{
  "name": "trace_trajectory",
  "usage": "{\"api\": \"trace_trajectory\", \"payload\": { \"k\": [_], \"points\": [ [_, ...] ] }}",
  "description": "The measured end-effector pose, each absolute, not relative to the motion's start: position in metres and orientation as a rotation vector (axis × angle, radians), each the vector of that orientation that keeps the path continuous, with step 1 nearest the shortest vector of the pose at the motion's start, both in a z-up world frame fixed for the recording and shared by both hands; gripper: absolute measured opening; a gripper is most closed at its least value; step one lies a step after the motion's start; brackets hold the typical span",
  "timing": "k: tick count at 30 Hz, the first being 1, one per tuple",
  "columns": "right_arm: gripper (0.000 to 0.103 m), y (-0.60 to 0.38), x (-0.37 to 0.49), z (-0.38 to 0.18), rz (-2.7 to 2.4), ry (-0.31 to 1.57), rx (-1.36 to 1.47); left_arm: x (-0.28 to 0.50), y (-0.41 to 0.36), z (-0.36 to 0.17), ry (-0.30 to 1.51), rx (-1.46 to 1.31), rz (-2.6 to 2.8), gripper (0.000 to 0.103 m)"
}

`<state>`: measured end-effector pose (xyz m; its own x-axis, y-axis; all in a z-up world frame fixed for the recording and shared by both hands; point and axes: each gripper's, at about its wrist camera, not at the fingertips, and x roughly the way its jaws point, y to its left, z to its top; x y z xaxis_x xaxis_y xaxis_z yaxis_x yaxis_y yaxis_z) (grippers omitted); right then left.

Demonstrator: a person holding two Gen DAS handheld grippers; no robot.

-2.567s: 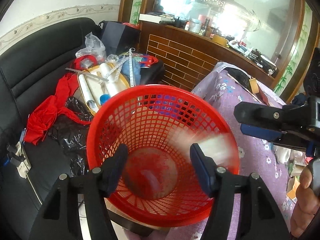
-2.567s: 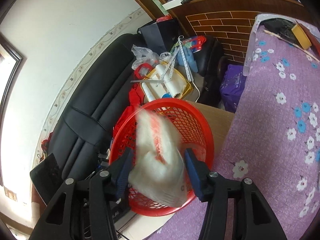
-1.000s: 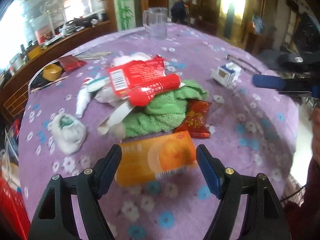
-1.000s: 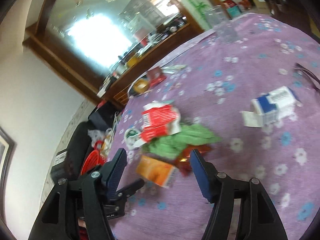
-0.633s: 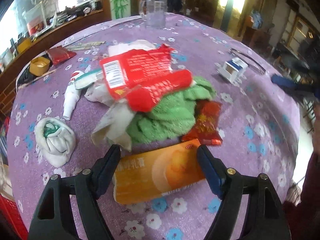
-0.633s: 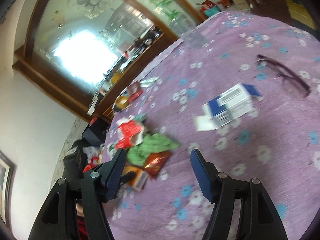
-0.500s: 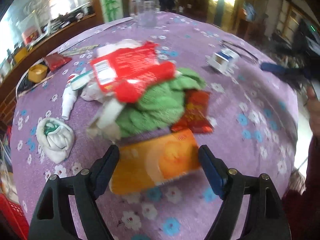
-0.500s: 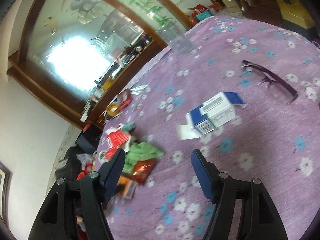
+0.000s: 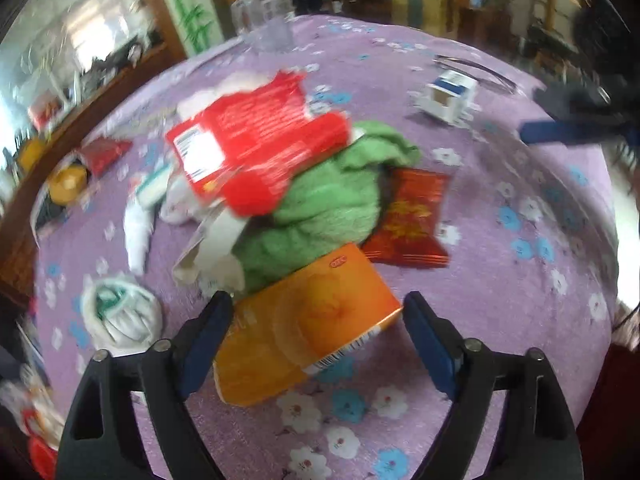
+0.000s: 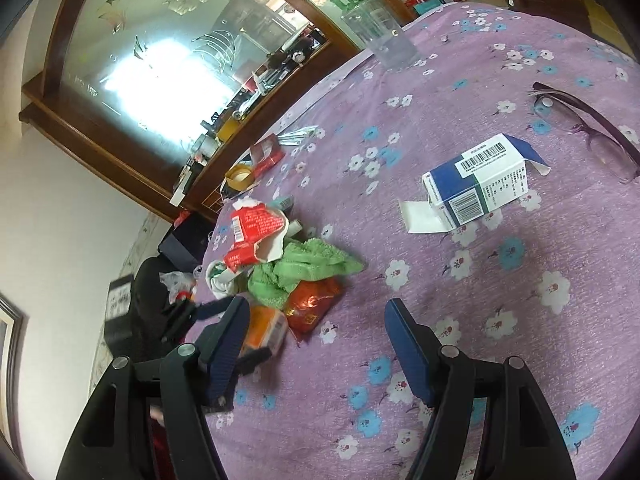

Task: Collect trash
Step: 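Close the left gripper around the orange box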

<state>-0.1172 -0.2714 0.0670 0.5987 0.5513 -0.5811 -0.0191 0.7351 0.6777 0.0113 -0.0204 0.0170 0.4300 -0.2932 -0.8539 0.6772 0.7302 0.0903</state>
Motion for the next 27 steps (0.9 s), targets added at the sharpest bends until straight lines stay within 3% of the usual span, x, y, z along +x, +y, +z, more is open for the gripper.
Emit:
{"api": "trace_trajectory", "payload": {
  "k": [1, 5, 9, 21, 24, 27],
  "points": [
    [0.075, -0.271, -0.117, 0.066, 0.362, 0.881, 0.682, 0.013, -0.016, 0.015, 0.948, 0.436, -0.624, 0.095],
    [0.075, -0.265, -0.116, 0.062, 0.378, 0.896, 0.677, 0.002, -0.010, 0.015, 0.929, 0.410, -0.602, 0.095],
    [0.075, -0.252, -0.113, 0.060, 0.407, 0.916, 0.663, -0.020, -0.013, 0.012, 0.886, 0.448, -0.523, 0.086],
    [0.074, -0.197, -0.082, 0.041, 0.382, 1.009, 0.571, -0.052, 0.014, 0.031, 0.885, 0.252, -0.482, 0.086],
    [0.071, -0.181, -0.070, 0.038, 0.334, 1.021, 0.506, -0.043, 0.027, 0.036, 0.890, 0.189, -0.449, 0.086],
    [0.058, -0.167, -0.060, 0.033, 0.293, 1.039, 0.446, -0.030, 0.038, 0.035, 0.924, 0.134, -0.390, 0.086]
  ]
}}
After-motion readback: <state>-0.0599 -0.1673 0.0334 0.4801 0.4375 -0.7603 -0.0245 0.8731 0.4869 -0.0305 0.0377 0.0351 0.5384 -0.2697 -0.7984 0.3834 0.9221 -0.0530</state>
